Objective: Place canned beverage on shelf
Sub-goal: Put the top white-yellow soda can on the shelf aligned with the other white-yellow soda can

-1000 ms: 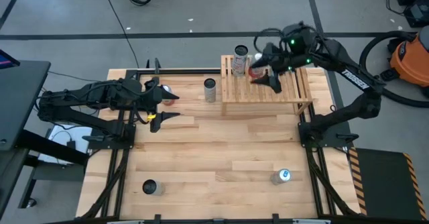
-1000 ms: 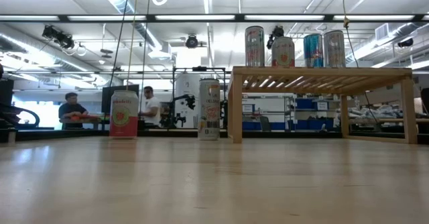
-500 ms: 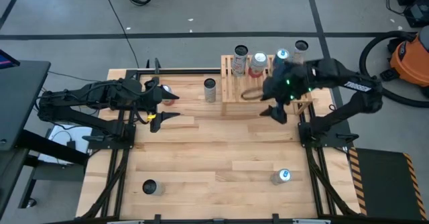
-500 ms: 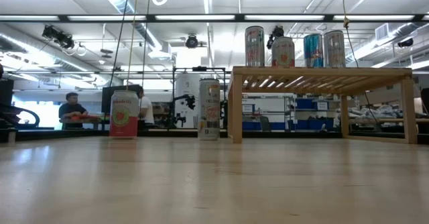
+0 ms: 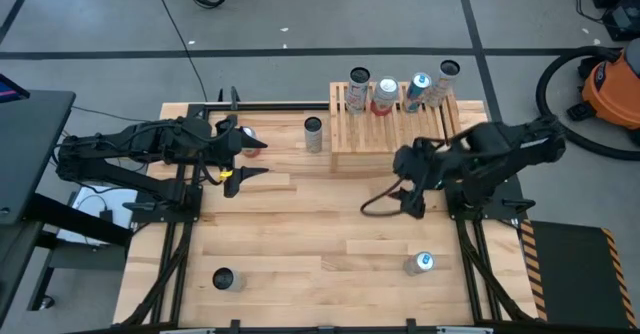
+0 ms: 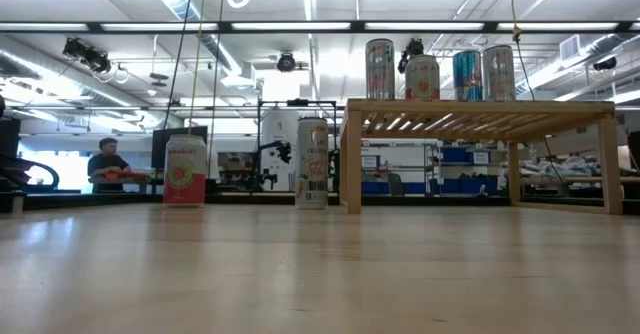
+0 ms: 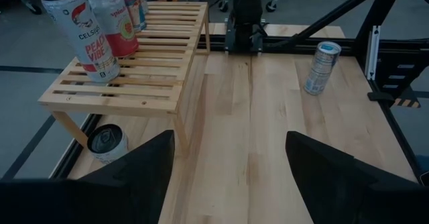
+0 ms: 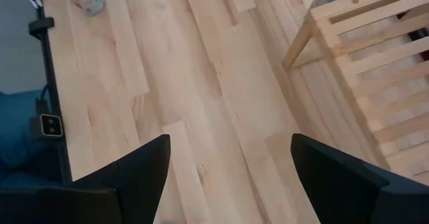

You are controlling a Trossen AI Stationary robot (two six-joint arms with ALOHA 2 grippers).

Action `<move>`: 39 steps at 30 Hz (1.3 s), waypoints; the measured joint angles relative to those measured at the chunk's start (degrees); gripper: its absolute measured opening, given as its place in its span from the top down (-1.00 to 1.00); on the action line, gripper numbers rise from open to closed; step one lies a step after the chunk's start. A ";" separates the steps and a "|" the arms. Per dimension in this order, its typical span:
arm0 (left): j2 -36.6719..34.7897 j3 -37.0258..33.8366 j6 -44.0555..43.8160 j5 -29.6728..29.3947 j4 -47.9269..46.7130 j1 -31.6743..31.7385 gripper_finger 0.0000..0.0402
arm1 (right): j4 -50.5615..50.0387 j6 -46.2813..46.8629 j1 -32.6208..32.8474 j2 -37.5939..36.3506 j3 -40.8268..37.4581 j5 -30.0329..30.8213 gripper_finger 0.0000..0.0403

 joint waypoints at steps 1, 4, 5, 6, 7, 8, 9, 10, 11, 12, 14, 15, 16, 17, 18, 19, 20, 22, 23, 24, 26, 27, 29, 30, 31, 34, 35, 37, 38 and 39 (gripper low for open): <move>0.00 0.00 -0.06 0.00 0.00 0.01 -0.43 | 0.23 0.45 0.51 0.78 0.00 0.20 -0.58; 0.00 0.00 -1.43 0.00 0.00 0.01 -0.43 | 1.52 1.18 1.69 3.50 0.00 -0.11 -0.58; 0.00 0.00 -1.64 0.01 0.00 0.00 -0.43 | 2.49 0.71 1.88 4.54 0.00 -0.79 -0.58; 0.00 0.00 -1.78 0.02 -0.02 0.02 -0.43 | 3.89 -0.44 2.04 5.56 0.00 -1.36 -0.58; 0.00 0.00 -1.80 0.02 -0.02 0.02 -0.43 | 5.51 -1.77 2.16 6.52 0.00 -1.92 -0.58; 0.00 0.00 -1.82 0.02 -0.02 0.00 -0.43 | 7.20 -3.18 2.33 7.45 -0.02 -2.26 -0.58; 0.00 0.00 -1.86 0.02 -0.02 0.01 -0.43 | 9.13 -4.55 2.49 8.23 -0.02 -2.27 -0.58; 0.00 0.00 -1.90 0.02 0.00 0.00 -0.43 | 11.34 -6.12 2.60 8.94 -0.02 -2.27 -0.58; 0.00 0.00 -1.92 0.02 -0.02 0.02 -0.43 | 13.50 -7.87 2.62 9.60 -0.02 -2.27 -0.58; 0.00 0.00 -1.94 0.02 0.00 0.02 -0.43 | 15.60 -9.54 2.62 10.23 -0.02 -2.30 -0.58; 0.00 0.00 -1.94 0.02 0.00 0.02 -0.43 | 19.47 -12.04 2.58 11.30 -0.02 -2.26 -0.58; 0.00 0.00 -1.96 0.02 -0.02 0.02 -0.43 | 21.30 -12.80 2.55 11.70 -0.02 -2.25 -0.58; 0.00 0.00 -2.03 0.02 0.00 0.00 -0.43 | 22.83 -13.59 2.45 12.06 -0.02 -2.28 -0.58; 0.00 0.00 -2.39 0.02 0.00 0.00 -0.43 | 24.11 -14.13 2.22 12.40 -0.02 -2.32 -0.58; 0.00 0.00 -2.95 0.02 0.00 0.00 -0.43 | 24.99 -14.53 2.02 12.56 -0.02 -2.35 -0.58; 0.00 0.00 -3.19 0.00 0.00 0.00 -0.43 | 25.38 -14.86 1.93 12.63 -0.02 -2.34 -0.58; 0.00 0.00 -3.32 0.02 -0.02 0.00 -0.43 | 25.79 -14.87 1.62 12.92 -0.02 -2.34 -0.58; 0.00 0.00 -3.33 0.02 0.01 0.02 -0.43 | 26.68 -15.00 1.19 12.97 -0.02 -2.36 -0.58; 0.00 0.00 -3.19 0.02 -0.06 0.00 -0.43 | 26.64 -15.00 1.05 13.08 -0.02 -2.36 -0.58; 0.00 0.00 -2.97 0.01 0.03 0.00 -0.43 | 27.04 -14.99 0.84 13.16 -0.02 -2.46 -0.58; 0.02 0.00 -2.74 0.01 0.30 0.01 -0.43 | 27.28 -15.00 0.69 13.30 -0.02 -2.43 -0.58; 0.00 0.00 -2.70 0.00 0.59 0.01 -0.43 | 27.18 -15.01 0.57 13.43 -0.02 -2.45 -0.58; 0.00 0.00 -2.58 0.00 1.12 0.02 -0.43 | 27.22 -15.02 0.56 13.49 -0.02 -2.44 -0.58; 0.00 0.00 -2.56 0.00 1.29 0.00 -0.43 | 27.22 -15.00 0.48 13.49 -0.02 -2.38 -0.58; 0.00 0.00 -2.53 0.00 1.71 0.02 -0.43 | 27.25 -15.01 0.38 13.48 -0.02 -2.37 -0.58; 0.00 0.00 -2.53 0.00 2.12 0.02 -0.43 | 27.22 -15.12 0.30 13.47 -0.02 -2.36 -0.58; 0.00 0.00 -2.55 0.00 2.17 0.02 -0.43 | 27.26 -15.30 0.33 13.47 -0.02 -2.36 -0.58; 0.00 0.00 -2.86 0.00 2.13 0.00 -0.43 | 27.23 -15.42 0.35 13.47 -0.02 -2.36 -0.58; 0.00 0.00 -3.03 0.00 2.14 0.00 -0.43 | 27.20 -15.42 0.32 13.47 -0.02 -2.36 -0.58; 0.00 0.00 -3.27 0.00 2.14 0.00 -0.43 | 27.20 -15.42 0.28 13.47 -0.02 -2.36 -0.58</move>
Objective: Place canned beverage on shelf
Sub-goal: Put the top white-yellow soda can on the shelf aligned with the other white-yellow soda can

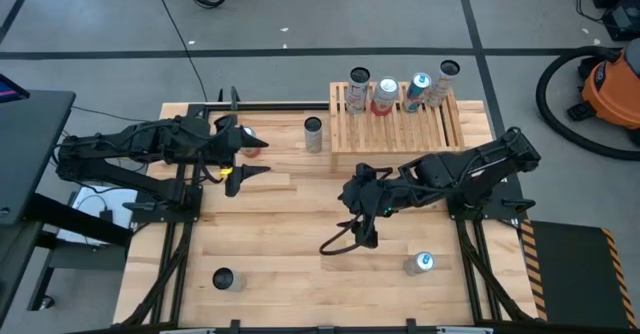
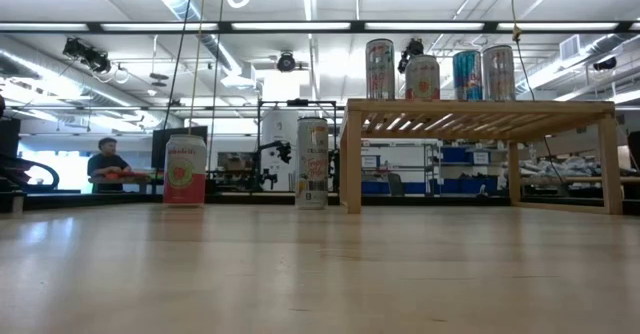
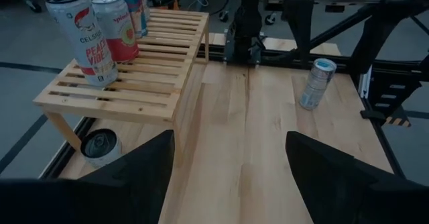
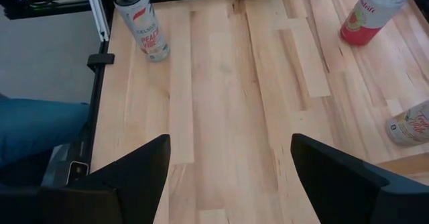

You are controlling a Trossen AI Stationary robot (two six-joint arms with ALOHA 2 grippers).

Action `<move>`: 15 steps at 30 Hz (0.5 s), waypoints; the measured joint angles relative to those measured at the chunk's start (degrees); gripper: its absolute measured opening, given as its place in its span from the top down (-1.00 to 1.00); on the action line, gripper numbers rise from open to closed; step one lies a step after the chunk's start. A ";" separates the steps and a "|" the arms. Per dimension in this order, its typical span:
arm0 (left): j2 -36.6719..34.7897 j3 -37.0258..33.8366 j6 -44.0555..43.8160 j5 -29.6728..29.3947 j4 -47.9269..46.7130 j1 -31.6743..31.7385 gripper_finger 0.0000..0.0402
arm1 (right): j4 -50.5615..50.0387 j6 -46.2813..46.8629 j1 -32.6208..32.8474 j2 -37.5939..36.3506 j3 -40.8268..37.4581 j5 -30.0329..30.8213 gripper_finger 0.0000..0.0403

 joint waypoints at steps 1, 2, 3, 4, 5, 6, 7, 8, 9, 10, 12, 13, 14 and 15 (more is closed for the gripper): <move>0.00 0.00 0.00 0.00 0.00 -0.02 -0.43 | 0.00 0.00 -0.06 0.00 0.00 0.02 -0.58; 0.00 0.00 0.02 0.00 0.01 -0.02 -0.43 | 0.00 0.00 -0.06 0.00 0.00 0.02 -0.58; 0.00 0.00 0.00 0.00 0.01 -0.04 -0.43 | -0.02 0.00 -0.06 0.00 0.00 0.02 -0.58; 0.00 0.00 0.00 0.00 0.02 -0.04 -0.43 | -0.04 -0.02 -0.06 0.00 0.00 0.02 -0.58; 0.00 0.00 0.00 0.00 0.02 -0.03 -0.43 | -0.04 -0.02 -0.05 0.00 0.00 0.02 -0.58; 0.00 0.00 -0.01 0.00 0.02 -0.03 -0.43 | -0.04 -0.02 -0.04 0.00 0.00 0.02 -0.58; 0.00 0.00 -0.05 0.00 0.02 -0.02 -0.43 | -0.04 -0.02 -0.05 0.00 0.00 0.04 -0.58; 0.00 0.00 -0.05 0.00 0.02 -0.02 -0.43 | -0.04 -0.02 -0.06 0.00 0.00 0.24 -0.58; 0.00 0.00 -0.07 0.00 0.01 -0.02 -0.43 | -0.04 -0.06 -0.06 0.00 0.00 0.80 -0.58; 0.00 0.00 -0.10 0.00 0.02 -0.02 -0.43 | -0.04 -0.27 -0.04 0.00 0.00 1.59 -0.58; 0.00 0.00 -0.09 0.00 0.00 -0.04 -0.43 | -0.04 -0.58 -0.04 -0.02 0.00 3.02 -0.58; 0.00 0.00 0.20 0.00 0.01 -0.03 -0.43 | -0.06 -0.63 -0.06 -0.02 0.00 3.47 -0.58; 0.00 0.00 0.39 0.00 0.01 -0.02 -0.43 | -0.04 -0.60 -0.06 0.00 0.00 3.89 -0.58; 0.00 0.00 0.50 0.00 0.03 -0.02 -0.43 | -0.04 -0.55 -0.06 -0.02 0.00 4.34 -0.58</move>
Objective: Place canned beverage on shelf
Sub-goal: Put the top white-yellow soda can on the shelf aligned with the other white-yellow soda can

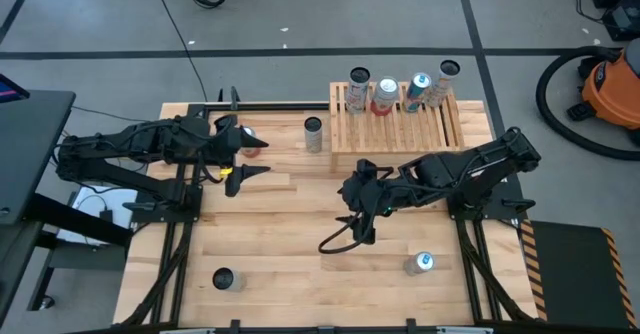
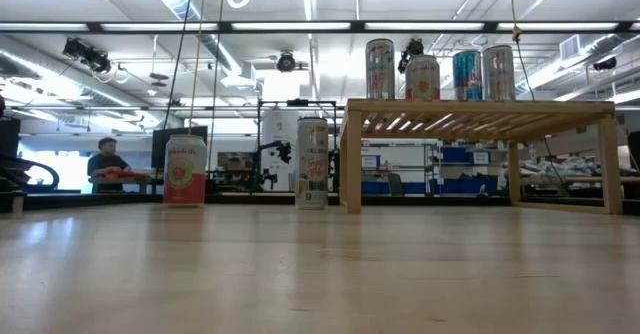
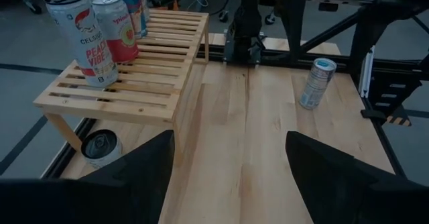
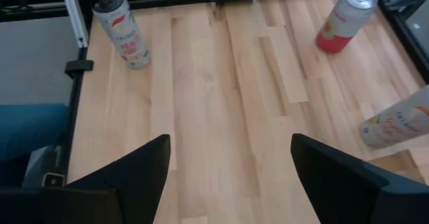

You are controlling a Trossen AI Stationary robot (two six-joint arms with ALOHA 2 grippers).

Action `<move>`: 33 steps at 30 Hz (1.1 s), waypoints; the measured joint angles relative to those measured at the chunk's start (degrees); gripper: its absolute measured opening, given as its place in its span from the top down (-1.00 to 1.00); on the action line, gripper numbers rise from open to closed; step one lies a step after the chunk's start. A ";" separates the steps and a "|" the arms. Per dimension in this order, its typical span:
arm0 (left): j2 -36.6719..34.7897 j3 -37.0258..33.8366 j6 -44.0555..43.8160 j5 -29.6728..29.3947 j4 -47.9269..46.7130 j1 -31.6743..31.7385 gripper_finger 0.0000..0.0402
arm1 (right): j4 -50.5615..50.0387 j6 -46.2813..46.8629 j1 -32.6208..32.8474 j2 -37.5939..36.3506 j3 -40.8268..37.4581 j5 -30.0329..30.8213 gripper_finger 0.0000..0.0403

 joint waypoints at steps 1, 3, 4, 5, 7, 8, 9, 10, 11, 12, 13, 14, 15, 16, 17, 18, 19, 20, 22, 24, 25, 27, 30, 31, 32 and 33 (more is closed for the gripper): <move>0.00 0.00 -0.10 0.00 -0.01 -0.02 -0.43 | 0.00 0.01 0.00 -0.01 0.00 0.28 -0.58; 0.00 0.00 -0.25 0.00 0.01 -0.02 -0.43 | 0.00 0.01 0.00 -0.01 0.00 0.76 -0.58; 0.00 0.00 -0.22 0.00 0.08 0.00 -0.43 | 0.02 0.04 0.00 -0.01 0.00 1.11 -0.58; 0.00 0.00 -0.22 -0.04 0.33 0.00 -0.43 | 0.00 0.07 0.00 -0.01 0.00 1.45 -0.58; 0.00 0.00 -0.22 -0.64 0.54 0.01 -0.43 | 0.02 0.07 0.00 -0.01 0.00 1.45 -0.58; 0.00 0.00 -0.22 -1.03 0.49 0.01 -0.43 | 0.02 0.07 0.00 -0.01 0.00 1.45 -0.58; -0.01 0.00 -0.17 -1.36 0.51 0.02 -0.43 | 0.00 0.07 0.02 -0.01 0.00 1.45 -0.58; -0.01 0.00 -0.17 -1.48 0.49 0.03 -0.43 | 0.00 0.07 0.02 -0.01 0.00 1.43 -0.58; 0.00 0.00 -0.20 -1.55 0.51 0.04 -0.43 | 0.02 0.07 0.00 -0.02 0.00 1.43 -0.58; -0.01 0.00 -0.23 -1.67 0.51 0.04 -0.43 | 0.00 0.05 0.00 -0.03 0.00 1.43 -0.58; 0.00 0.00 -0.22 -1.87 0.51 0.04 -0.43 | 0.00 -0.11 0.00 -0.03 0.00 1.43 -0.58; 0.00 0.00 -0.22 -1.99 0.51 0.04 -0.43 | -0.01 -0.54 0.00 -0.03 0.00 1.42 -0.58; 0.00 0.00 -0.18 -2.01 0.49 0.04 -0.43 | -0.02 -1.00 0.00 -0.05 0.00 1.41 -0.58; -0.01 0.00 -0.19 -2.12 0.49 0.04 -0.43 | -0.02 -1.53 0.02 -0.05 0.00 1.41 -0.58; -0.01 0.00 -0.25 -2.34 0.51 0.04 -0.43 | -0.02 -2.15 0.00 -0.05 0.00 1.41 -0.58; 0.00 0.00 -0.45 -2.62 0.55 0.04 -0.43 | -0.02 -2.49 0.00 -0.05 0.00 1.41 -0.58; -0.02 0.00 -0.55 -2.72 0.72 0.04 -0.43 | -0.04 -2.73 0.00 -0.05 0.00 1.39 -0.58; -0.01 0.00 -0.57 -2.78 0.95 0.04 -0.43 | -0.04 -3.03 0.00 -0.05 0.00 1.39 -0.58; -0.02 0.00 -0.57 -2.80 0.99 0.04 -0.43 | -0.04 -3.62 0.02 -0.05 0.00 1.36 -0.58; -0.02 0.00 -0.57 -2.80 0.97 0.04 -0.48 | -0.04 -3.76 0.00 -0.05 0.00 1.35 -0.58; 0.00 0.00 -0.54 -2.80 0.97 0.04 -0.52 | -0.04 -3.74 0.00 -0.05 0.00 1.34 -0.58; -0.02 0.00 -0.11 -2.80 0.99 0.04 -0.61 | -0.04 -3.53 0.00 -0.05 0.00 1.34 -0.58; 0.00 0.00 1.05 -2.80 1.04 0.04 -0.79 | -0.11 -3.45 0.00 -0.05 0.00 1.30 -0.58; -0.01 0.00 1.09 -2.80 1.04 0.04 -0.85 | -0.15 -3.43 0.00 -0.05 0.00 1.30 -0.58; 0.00 0.00 1.07 -2.80 1.04 0.04 -0.91 | -0.15 -3.43 0.00 -0.05 0.00 1.28 -0.58; -0.02 0.00 1.03 -2.80 1.04 0.04 -0.95 | -0.15 -3.43 0.00 -0.05 0.00 1.28 -0.58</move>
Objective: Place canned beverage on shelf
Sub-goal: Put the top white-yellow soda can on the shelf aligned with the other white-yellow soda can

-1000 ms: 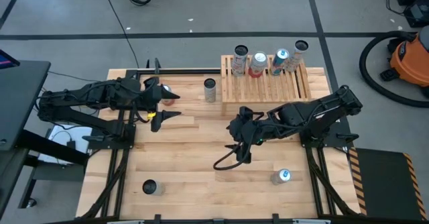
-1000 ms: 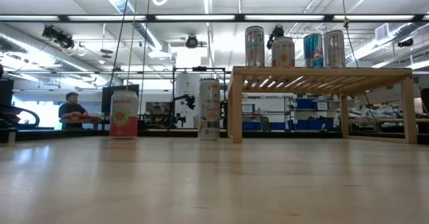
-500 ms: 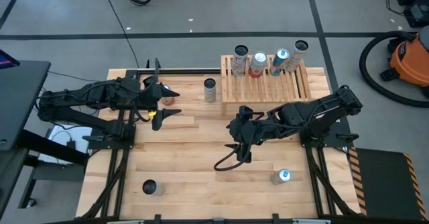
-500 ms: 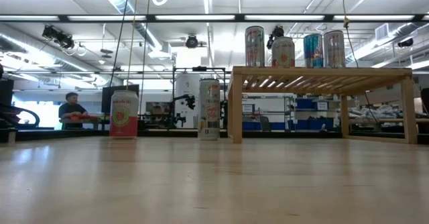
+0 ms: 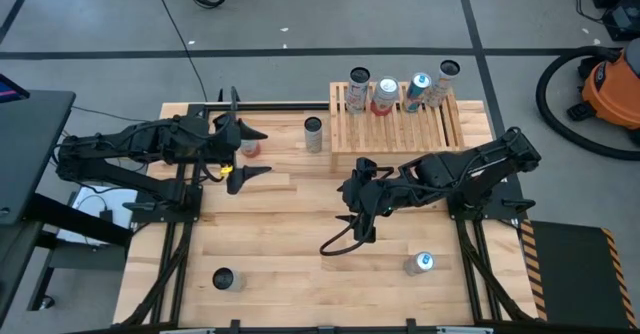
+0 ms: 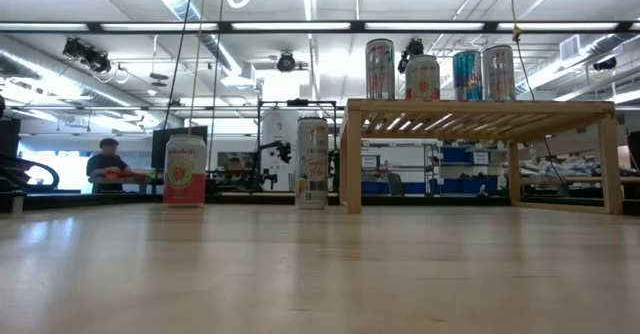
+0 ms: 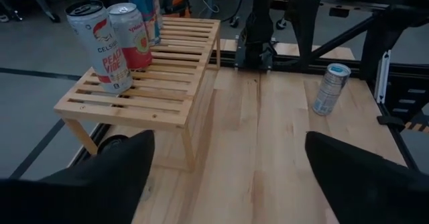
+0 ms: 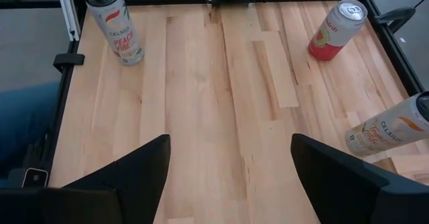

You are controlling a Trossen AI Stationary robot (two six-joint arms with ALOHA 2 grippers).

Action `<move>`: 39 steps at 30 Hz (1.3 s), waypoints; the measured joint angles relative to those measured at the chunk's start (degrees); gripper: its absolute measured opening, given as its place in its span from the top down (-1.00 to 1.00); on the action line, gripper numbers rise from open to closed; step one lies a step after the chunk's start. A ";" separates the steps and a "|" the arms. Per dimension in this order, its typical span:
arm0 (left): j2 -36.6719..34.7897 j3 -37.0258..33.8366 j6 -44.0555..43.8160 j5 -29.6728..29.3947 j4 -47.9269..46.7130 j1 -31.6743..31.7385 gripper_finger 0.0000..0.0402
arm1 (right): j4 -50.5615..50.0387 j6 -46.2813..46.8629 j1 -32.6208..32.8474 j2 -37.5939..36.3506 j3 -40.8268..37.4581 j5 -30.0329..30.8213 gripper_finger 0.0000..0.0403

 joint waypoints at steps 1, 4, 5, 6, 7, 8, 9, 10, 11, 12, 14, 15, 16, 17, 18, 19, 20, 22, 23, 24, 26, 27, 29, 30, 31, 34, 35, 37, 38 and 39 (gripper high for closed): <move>0.01 0.00 0.00 0.00 0.00 0.00 -0.97 | 0.00 0.01 0.00 0.00 0.00 0.00 -0.58; 0.02 0.00 -0.13 0.00 0.14 0.00 -0.96 | 0.00 0.05 0.00 0.00 0.00 0.00 -0.58; 0.02 0.00 -0.14 0.00 0.15 0.00 -0.96 | -0.02 0.07 0.00 0.00 0.00 -0.01 -0.58; 0.02 0.00 -0.13 0.00 0.15 0.00 -0.96 | -0.02 0.09 0.00 0.00 0.00 -0.02 -0.58; 0.02 0.00 -0.15 0.00 0.15 0.00 -0.96 | -0.02 0.12 0.00 0.00 0.00 -0.02 -0.58; 0.02 0.00 -0.15 0.00 0.16 0.00 -0.96 | 0.00 0.15 0.00 0.00 0.00 -0.02 -0.58; 0.02 0.00 -0.15 0.00 0.20 0.00 -0.95 | 0.06 0.43 0.00 0.00 0.00 -0.02 -0.58; 0.02 0.00 -0.17 0.00 0.24 0.00 -0.95 | 0.17 0.92 0.00 0.00 0.00 -0.02 -0.58; 0.02 0.00 -0.18 0.00 0.24 0.00 -0.95 | 0.32 1.28 0.01 0.00 0.00 -0.02 -0.58; 0.02 0.00 -0.18 0.02 0.24 0.00 -0.95 | 0.42 1.45 0.00 0.00 0.00 -0.02 -0.58; 0.02 0.00 -0.18 -0.21 0.39 0.00 -0.95 | 0.46 1.56 -0.04 -0.02 0.00 -0.02 -0.58; 0.02 0.00 -0.10 -0.74 0.77 -0.02 -0.95 | 0.47 1.61 -0.04 -0.02 0.00 -0.02 -0.58; 0.02 0.00 0.26 -1.16 1.48 -0.01 -0.95 | 0.48 1.70 -0.04 -0.02 0.00 -0.02 -0.58; 0.02 0.00 0.69 -1.51 2.28 0.00 -0.95 | 0.49 2.12 -0.04 -0.02 0.00 -0.02 -0.58; 0.02 0.00 1.39 -1.68 2.76 0.00 -0.95 | 0.52 2.54 -0.03 -0.02 0.00 -0.02 -0.58; 0.02 0.00 1.90 -1.68 3.00 0.00 -0.95 | 0.54 2.60 -0.02 -0.02 0.00 -0.02 -0.58; 0.02 0.00 2.13 -1.73 3.18 0.00 -0.95 | 0.55 2.53 -0.03 -0.02 0.00 -0.02 -0.58; 0.04 0.00 1.77 -1.74 3.45 -0.01 -0.95 | 0.55 2.16 -0.04 -0.02 0.00 -0.02 -0.58; 0.04 0.00 1.75 -1.76 3.43 -0.01 -0.95 | 0.55 1.86 -0.04 -0.02 0.00 0.00 -0.58; 0.04 0.00 1.78 -1.78 3.45 -0.02 -0.95 | 0.55 1.44 -0.03 -0.02 0.00 0.03 -0.58; 0.04 0.00 1.79 -2.73 3.41 -0.02 -0.95 | 0.55 1.09 -0.04 -0.02 0.00 0.02 -0.58; 0.04 0.00 1.81 -3.40 3.43 -0.02 -0.95 | 0.55 1.07 -0.04 -0.02 0.00 0.02 -0.58; 0.06 0.00 1.83 -4.18 3.41 0.08 -0.95 | 0.55 1.06 -0.04 -0.02 0.00 0.02 -0.58; 0.24 0.00 2.06 -4.17 3.45 0.40 -0.95 | 0.55 1.02 -0.02 -0.02 0.00 0.02 -0.58; 0.47 0.02 2.54 -4.17 3.53 0.87 -0.95 | 0.55 0.98 -0.04 -0.02 0.00 0.11 -0.58; 1.25 0.02 4.85 -4.18 3.51 2.64 -0.95 | 0.55 0.96 -0.27 -0.02 0.00 0.26 -0.58; 1.58 0.02 5.96 -4.20 3.81 3.52 -0.95 | 0.53 0.96 -0.50 -0.02 0.00 0.26 -0.58; 2.52 0.02 8.09 -4.20 4.75 5.49 -0.95 | 0.14 1.24 -1.08 -0.02 0.00 0.26 -0.58; 3.22 0.02 9.13 -4.17 5.25 6.56 -0.95 | -0.33 1.58 -1.37 -0.02 0.00 0.23 -0.58; 4.05 0.02 10.09 -4.16 6.40 7.73 -0.95 | -0.86 1.94 -1.68 -0.02 0.00 0.18 -0.58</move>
